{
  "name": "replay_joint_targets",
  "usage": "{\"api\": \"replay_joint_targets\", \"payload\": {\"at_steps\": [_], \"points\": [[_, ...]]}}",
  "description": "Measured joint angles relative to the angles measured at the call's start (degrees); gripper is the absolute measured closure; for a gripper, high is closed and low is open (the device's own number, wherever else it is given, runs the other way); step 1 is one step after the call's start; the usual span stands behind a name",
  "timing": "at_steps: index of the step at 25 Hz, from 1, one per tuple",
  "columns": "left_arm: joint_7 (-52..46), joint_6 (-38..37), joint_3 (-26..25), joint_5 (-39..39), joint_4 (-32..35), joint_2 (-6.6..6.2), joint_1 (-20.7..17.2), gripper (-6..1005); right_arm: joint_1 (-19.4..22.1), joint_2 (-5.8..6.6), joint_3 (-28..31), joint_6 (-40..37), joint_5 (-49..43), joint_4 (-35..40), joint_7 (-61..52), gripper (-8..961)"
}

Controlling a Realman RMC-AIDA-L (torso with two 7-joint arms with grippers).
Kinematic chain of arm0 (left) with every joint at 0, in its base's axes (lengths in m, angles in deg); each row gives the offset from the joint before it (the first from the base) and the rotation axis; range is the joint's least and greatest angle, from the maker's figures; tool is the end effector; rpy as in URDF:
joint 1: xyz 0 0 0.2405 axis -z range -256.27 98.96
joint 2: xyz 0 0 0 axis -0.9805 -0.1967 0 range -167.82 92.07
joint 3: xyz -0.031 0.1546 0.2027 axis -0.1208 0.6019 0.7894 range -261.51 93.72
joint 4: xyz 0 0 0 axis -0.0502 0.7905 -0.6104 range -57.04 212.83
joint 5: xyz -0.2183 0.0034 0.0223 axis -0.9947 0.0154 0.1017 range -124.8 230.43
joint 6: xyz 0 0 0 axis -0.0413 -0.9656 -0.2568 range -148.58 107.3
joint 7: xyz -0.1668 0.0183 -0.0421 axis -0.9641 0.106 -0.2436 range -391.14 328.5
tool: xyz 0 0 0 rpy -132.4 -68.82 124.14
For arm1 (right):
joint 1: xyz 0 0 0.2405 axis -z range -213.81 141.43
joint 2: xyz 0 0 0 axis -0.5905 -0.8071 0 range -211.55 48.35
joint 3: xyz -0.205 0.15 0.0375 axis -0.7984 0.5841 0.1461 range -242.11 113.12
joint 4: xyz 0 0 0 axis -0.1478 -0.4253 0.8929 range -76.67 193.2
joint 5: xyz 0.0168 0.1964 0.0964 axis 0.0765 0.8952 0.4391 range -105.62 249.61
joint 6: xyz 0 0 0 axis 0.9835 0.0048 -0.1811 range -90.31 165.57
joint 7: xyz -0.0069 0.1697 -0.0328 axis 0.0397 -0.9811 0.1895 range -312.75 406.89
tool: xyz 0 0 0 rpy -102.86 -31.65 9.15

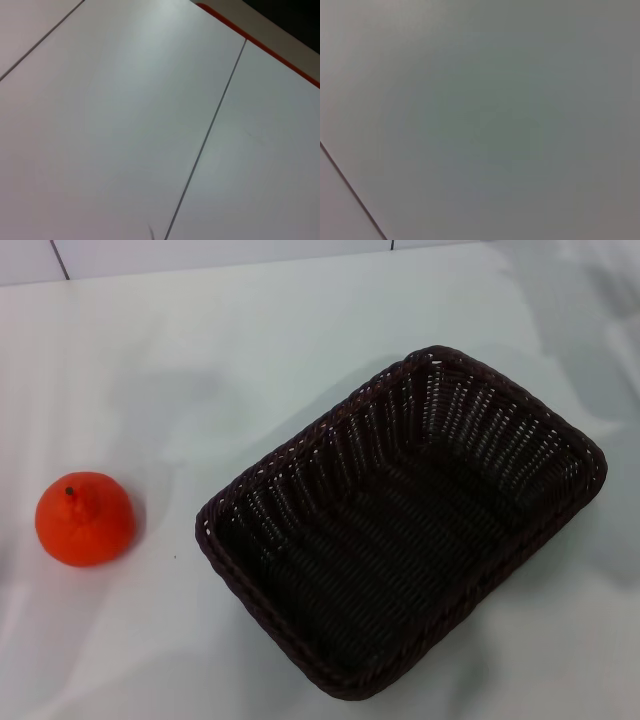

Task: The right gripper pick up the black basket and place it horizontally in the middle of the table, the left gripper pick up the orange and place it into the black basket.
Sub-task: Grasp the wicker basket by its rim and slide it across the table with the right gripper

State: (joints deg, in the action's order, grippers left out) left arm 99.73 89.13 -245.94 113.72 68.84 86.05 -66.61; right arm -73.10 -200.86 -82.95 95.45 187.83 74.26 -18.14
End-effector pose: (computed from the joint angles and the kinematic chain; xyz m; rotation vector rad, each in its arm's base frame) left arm -0.3222 0.2398 0.0607 -1.2902 -0.4856 -1.4691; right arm 0.3110 0.4481 0.0626 -1.0164 -1.3674 -1.2024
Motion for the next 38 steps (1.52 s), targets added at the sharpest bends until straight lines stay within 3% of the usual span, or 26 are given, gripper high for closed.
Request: {"api": "replay_joint_targets", "payload": {"at_steps": [9, 13, 15, 19, 23, 26, 29, 31, 38], "points": [[-0.2, 0.0, 0.0, 0.0, -0.1, -0.08, 0.0, 205, 0.0, 0.07, -0.3, 0.0, -0.1, -0.2, 0.0, 269], [-0.2, 0.0, 0.1, 0.0, -0.1, -0.09, 0.1, 204, 0.0, 0.76, -4.5, 0.0, -0.7, 0.2, -1.6, 268], [-0.2, 0.0, 0.0, 0.0, -0.2, -0.12, 0.2, 204, 0.1, 1.51, -8.2, 0.0, -0.7, 0.7, -3.6, 268], [-0.5, -0.5, -0.1, 0.0, -0.4, -0.18, 0.4, 204, 0.4, 5.18, -18.7, 0.6, -2.0, 1.6, -12.2, 268], [-1.0, -1.0, -0.2, 0.0, -0.6, -0.17, 0.6, 204, 0.6, 9.4, -27.5, 4.2, -14.7, 8.3, -29.3, 267], [-1.9, -1.1, -0.2, 0.0, -1.3, -0.17, 1.0, 205, 0.1, 12.56, -29.0, 11.5, -31.3, 16.9, -46.8, 267], [-2.5, -1.1, -0.3, -0.1, -1.4, -0.21, 1.2, 205, -1.4, 14.77, -28.1, 21.3, -45.3, 25.4, -60.0, 268], [-2.8, -1.1, -0.3, -0.1, -1.7, -0.24, 1.2, 205, -3.5, 15.52, -25.8, 31.8, -57.5, 33.2, -67.4, 268], [-3.0, -1.2, -0.3, -0.1, -2.2, -0.26, 1.3, 204, -9.0, 15.21, -22.5, 44.4, -74.0, 38.8, -71.4, 269]]}}
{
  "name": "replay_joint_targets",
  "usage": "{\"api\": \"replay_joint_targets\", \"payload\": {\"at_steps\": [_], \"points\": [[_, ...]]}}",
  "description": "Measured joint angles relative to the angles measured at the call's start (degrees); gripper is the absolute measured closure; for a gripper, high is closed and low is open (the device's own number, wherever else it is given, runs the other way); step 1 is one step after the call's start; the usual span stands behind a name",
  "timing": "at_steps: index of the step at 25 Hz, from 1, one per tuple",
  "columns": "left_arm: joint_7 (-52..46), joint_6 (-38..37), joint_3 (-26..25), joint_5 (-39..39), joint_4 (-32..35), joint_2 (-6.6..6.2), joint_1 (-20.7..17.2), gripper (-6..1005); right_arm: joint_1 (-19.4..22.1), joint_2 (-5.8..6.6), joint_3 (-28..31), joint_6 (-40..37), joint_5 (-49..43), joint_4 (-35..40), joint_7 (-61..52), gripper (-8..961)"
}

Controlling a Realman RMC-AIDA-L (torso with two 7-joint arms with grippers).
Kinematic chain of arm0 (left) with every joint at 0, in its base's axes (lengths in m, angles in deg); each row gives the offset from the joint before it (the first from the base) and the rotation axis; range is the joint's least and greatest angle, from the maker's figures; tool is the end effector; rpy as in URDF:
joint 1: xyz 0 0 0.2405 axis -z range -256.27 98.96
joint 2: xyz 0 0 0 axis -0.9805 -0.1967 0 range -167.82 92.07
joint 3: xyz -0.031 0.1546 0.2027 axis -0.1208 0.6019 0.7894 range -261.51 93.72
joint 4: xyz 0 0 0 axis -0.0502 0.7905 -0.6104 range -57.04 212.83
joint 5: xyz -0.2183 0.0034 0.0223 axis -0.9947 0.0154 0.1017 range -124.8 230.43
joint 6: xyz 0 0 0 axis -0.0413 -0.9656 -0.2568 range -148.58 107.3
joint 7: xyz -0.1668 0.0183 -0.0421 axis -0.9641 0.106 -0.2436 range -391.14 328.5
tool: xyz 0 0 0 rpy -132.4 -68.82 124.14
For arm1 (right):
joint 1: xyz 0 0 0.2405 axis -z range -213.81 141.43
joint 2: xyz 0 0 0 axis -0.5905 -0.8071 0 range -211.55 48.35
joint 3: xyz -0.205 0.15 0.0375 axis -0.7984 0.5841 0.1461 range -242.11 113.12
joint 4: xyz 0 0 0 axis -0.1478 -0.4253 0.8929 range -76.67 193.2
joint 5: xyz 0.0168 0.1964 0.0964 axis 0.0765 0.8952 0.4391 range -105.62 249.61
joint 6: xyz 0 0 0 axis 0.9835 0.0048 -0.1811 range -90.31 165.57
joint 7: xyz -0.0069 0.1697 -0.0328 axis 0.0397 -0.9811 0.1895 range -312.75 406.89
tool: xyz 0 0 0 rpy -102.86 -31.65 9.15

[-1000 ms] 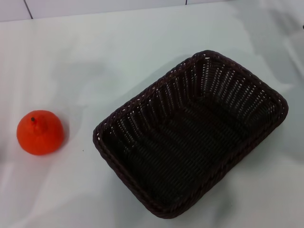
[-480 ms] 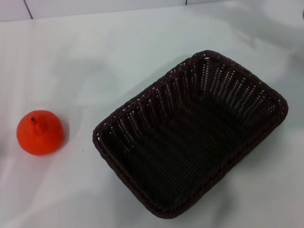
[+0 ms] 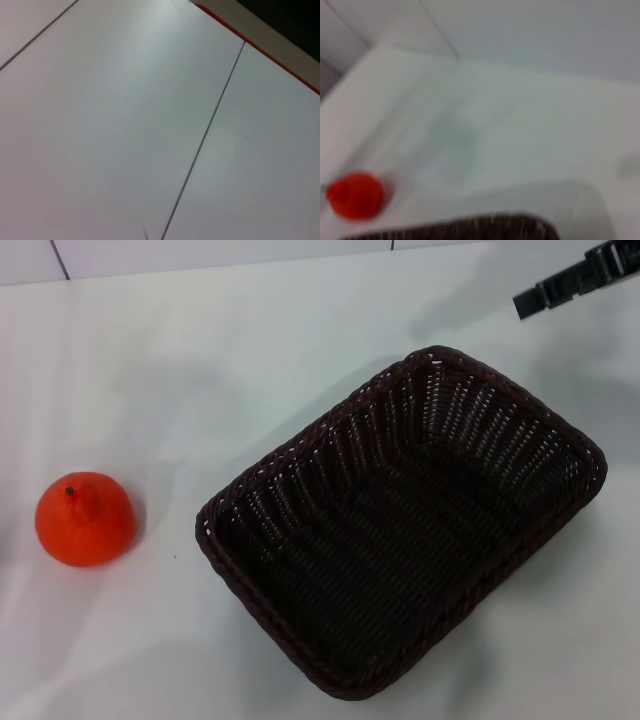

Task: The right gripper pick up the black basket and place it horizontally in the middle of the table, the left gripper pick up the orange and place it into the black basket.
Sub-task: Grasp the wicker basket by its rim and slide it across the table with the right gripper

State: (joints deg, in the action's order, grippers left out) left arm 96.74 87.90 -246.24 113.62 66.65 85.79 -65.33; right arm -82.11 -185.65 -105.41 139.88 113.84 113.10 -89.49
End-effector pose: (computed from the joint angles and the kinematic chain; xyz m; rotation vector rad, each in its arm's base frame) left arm -0.3202 0.2505 0.0688 -1.3052 -0.4855 -1.4960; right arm 0.2138 0.4156 0.1124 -1.4210 -2.7367 -0.4175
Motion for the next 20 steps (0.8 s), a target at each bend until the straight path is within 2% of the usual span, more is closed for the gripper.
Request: {"api": "replay_joint_targets", "payload": {"at_steps": [3, 11, 19, 20], "points": [[0.0, 0.0, 0.0, 0.0, 0.0, 0.0, 0.1, 204, -1.8, -0.68, -0.4, 0.7, -5.1, -1.8, -0.2, 269], [0.0, -0.4, 0.0, 0.0, -0.5, 0.0, 0.3, 205, -2.4, -2.24, -2.1, -2.5, -7.9, -4.3, -0.1, 270], [0.0, -1.2, 0.0, 0.0, -0.6, -0.02, 1.2, 205, -3.0, -3.86, -8.3, -9.3, -8.8, -10.2, 0.9, 288], [0.0, -1.3, 0.0, 0.0, -0.6, -0.03, 1.2, 205, -2.8, -4.49, -9.7, -10.7, -8.8, -11.4, 2.1, 297]]}}
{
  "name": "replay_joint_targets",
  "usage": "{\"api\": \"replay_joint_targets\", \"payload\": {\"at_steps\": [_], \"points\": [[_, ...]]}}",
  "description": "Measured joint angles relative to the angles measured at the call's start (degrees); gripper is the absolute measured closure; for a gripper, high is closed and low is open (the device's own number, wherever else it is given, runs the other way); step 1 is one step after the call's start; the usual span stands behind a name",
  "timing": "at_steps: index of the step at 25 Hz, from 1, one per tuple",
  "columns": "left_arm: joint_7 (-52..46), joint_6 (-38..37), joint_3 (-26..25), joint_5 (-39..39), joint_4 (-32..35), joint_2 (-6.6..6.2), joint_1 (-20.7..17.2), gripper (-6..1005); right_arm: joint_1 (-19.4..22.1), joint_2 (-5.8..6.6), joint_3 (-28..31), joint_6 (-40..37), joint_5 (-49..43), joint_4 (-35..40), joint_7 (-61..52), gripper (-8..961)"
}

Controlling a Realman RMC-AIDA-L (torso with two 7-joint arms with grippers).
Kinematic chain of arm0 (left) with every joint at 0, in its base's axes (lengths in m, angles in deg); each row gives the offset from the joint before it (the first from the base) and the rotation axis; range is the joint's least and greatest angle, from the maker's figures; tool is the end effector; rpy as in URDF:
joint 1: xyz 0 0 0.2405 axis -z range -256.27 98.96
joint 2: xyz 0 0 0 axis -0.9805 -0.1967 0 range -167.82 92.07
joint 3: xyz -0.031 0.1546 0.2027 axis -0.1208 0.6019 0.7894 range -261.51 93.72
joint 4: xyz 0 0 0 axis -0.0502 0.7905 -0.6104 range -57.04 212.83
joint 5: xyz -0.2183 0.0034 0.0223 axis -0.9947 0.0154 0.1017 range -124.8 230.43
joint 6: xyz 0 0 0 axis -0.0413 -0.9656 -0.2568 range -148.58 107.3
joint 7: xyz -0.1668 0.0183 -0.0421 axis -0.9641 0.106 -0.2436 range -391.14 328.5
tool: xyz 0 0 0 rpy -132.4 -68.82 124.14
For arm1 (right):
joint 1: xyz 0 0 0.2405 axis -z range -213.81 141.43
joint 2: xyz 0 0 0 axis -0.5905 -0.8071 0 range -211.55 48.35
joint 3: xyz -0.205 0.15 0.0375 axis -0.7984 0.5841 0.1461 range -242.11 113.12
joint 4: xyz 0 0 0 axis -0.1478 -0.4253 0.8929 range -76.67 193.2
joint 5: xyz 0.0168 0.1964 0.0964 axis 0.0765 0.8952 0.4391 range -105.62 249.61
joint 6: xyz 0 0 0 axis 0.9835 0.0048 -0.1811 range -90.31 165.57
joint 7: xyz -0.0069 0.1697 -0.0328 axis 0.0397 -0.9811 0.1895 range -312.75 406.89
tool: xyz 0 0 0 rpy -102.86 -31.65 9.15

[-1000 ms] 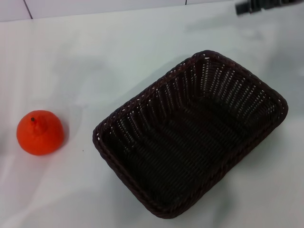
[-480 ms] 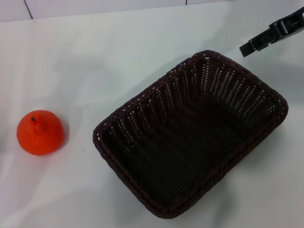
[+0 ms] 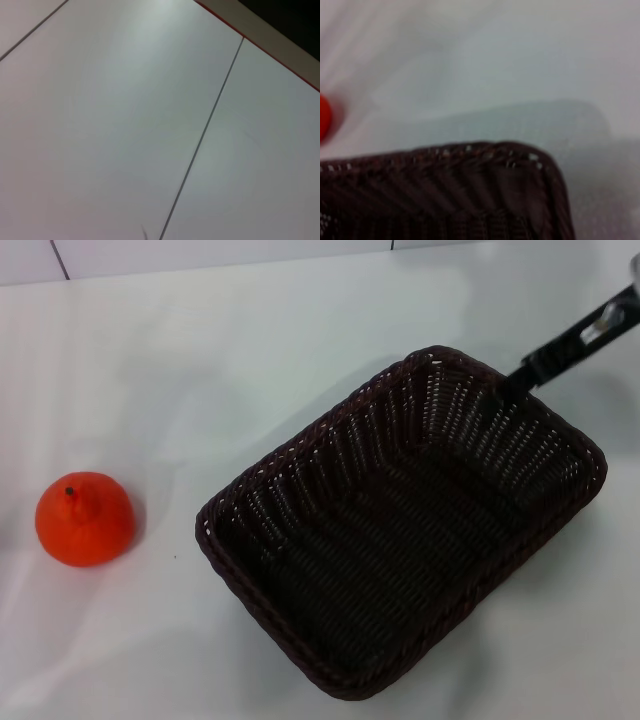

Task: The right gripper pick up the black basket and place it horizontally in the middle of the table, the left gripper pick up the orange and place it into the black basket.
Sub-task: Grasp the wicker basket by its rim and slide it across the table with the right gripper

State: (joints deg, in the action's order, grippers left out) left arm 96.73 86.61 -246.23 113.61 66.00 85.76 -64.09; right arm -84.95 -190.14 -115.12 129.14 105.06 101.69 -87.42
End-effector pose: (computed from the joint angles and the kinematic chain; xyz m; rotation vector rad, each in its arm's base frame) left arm -0.3175 0.2601 0.0699 -1.3165 -0.4818 -1.4935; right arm 0.2410 0.4154 0.0340 1.3401 2.5953 0.3381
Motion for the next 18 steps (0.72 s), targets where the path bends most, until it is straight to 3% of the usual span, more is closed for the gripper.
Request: {"api": "replay_joint_targets", "payload": {"at_steps": [8, 13, 18], "points": [[0.0, -0.9, 0.0, -0.1, 0.0, -0.06, 0.7, 204, 0.1, -0.71, 0.1, -0.6, -0.1, -0.9, 1.4, 368], [0.0, -1.1, 0.0, -0.1, -0.1, -0.06, 1.0, 205, 0.2, -0.64, 0.2, -0.2, 0.1, -0.7, 1.1, 596], [0.0, -1.1, 0.0, -0.1, -0.1, -0.06, 1.0, 205, 0.4, -0.5, 2.9, 0.9, 0.7, -0.5, 1.0, 742]]}}
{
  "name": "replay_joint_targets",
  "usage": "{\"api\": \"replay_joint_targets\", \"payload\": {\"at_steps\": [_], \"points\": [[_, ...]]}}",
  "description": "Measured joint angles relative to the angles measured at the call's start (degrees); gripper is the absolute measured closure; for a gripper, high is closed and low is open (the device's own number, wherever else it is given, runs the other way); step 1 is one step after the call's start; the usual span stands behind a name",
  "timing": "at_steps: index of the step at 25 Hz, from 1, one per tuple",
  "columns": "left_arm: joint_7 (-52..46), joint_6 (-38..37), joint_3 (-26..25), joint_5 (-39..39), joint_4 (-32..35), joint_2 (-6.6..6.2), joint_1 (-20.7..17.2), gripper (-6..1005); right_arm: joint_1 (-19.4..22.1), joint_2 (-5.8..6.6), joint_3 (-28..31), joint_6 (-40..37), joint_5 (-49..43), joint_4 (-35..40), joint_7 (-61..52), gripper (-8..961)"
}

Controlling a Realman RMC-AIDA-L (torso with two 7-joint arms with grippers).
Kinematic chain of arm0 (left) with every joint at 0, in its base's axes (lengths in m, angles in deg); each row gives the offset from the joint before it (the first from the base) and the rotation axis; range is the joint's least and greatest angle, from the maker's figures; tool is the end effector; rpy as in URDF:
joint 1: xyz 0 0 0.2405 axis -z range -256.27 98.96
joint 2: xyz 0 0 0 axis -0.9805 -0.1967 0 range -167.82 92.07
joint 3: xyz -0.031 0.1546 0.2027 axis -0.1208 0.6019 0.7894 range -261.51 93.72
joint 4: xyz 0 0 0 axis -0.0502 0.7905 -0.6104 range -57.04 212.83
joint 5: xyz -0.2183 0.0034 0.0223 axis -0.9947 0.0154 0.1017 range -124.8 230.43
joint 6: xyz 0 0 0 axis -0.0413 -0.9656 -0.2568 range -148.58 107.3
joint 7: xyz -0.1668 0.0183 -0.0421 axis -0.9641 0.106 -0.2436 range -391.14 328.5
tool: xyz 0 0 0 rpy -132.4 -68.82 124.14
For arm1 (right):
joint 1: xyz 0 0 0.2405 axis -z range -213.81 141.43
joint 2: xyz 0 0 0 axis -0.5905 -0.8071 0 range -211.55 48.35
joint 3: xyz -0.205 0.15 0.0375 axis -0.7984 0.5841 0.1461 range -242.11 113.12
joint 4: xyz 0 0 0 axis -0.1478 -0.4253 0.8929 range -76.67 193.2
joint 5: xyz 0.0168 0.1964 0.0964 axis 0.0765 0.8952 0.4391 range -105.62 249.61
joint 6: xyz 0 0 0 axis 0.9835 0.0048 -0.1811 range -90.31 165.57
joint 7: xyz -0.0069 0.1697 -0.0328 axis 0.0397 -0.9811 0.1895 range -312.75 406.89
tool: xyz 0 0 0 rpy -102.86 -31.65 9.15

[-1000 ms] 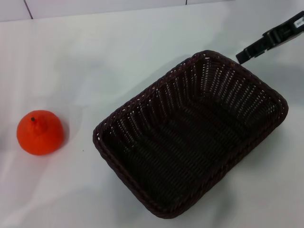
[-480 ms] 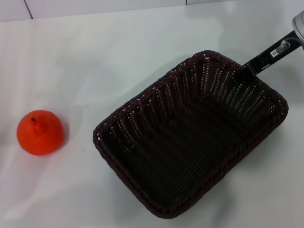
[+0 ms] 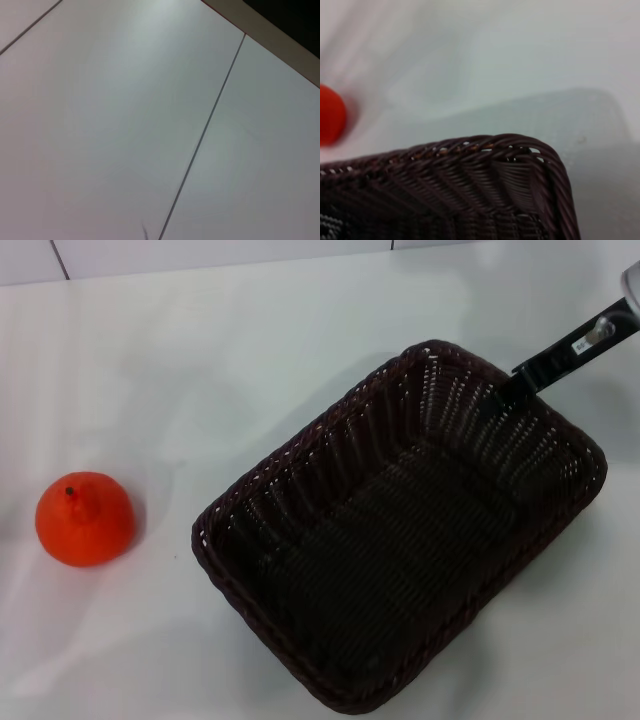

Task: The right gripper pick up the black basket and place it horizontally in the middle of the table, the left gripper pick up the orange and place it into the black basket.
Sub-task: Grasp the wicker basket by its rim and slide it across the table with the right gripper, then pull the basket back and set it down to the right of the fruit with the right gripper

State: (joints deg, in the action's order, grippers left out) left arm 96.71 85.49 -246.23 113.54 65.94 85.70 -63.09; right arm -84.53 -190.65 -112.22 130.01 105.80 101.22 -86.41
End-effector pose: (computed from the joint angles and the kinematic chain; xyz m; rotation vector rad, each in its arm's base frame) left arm -0.3157 0.2676 0.0696 -1.3211 -0.4877 -1.4933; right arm 0.2407 0.4117 0.0320 1.3877 2.6318 0.3056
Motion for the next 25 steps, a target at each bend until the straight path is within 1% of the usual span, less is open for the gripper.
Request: {"api": "replay_joint_targets", "payload": {"at_steps": [1, 3, 5, 6, 8, 11, 14, 21, 25], "points": [[0.0, 0.0, 0.0, 0.0, 0.0, -0.01, 0.0, 205, 0.0, 0.16, 1.8, 0.6, 0.6, 0.0, 0.0, 771], [0.0, 0.0, 0.0, 0.0, 0.0, -0.05, 0.0, 204, 0.2, 0.49, 5.9, 1.8, 2.8, -0.3, 0.1, 771], [0.0, 0.0, 0.0, 0.0, 0.0, -0.09, -0.1, 204, 1.1, 1.18, 12.8, 3.4, 9.1, -2.5, -0.5, 771], [0.0, 0.0, 0.0, 0.0, 0.0, -0.12, -0.1, 204, 1.1, 1.18, 12.8, 3.4, 9.1, -2.5, -0.5, 770], [-0.1, 0.0, -0.1, 0.0, 0.0, -0.18, -0.1, 204, 2.1, 1.45, 15.6, 3.5, 12.7, -4.3, -1.6, 770], [-0.1, 0.0, -0.2, 0.0, 0.0, -0.44, 0.0, 204, 3.6, 1.53, 17.6, 2.4, 16.0, -6.4, -2.5, 770], [-0.1, 0.0, -0.2, 0.0, 0.0, -0.75, 0.3, 204, 4.8, 1.42, 18.4, 0.1, 16.7, -7.9, -4.2, 770], [-0.3, -0.3, -0.2, 0.0, -0.3, -1.04, 0.8, 205, 6.8, -0.01, 19.5, -6.8, 17.0, -11.2, -7.7, 771], [-1.9, -1.4, -0.2, 0.0, -1.6, -0.89, 0.8, 205, 7.4, -0.65, 20.1, -10.0, 17.0, -13.6, -8.0, 770]]}}
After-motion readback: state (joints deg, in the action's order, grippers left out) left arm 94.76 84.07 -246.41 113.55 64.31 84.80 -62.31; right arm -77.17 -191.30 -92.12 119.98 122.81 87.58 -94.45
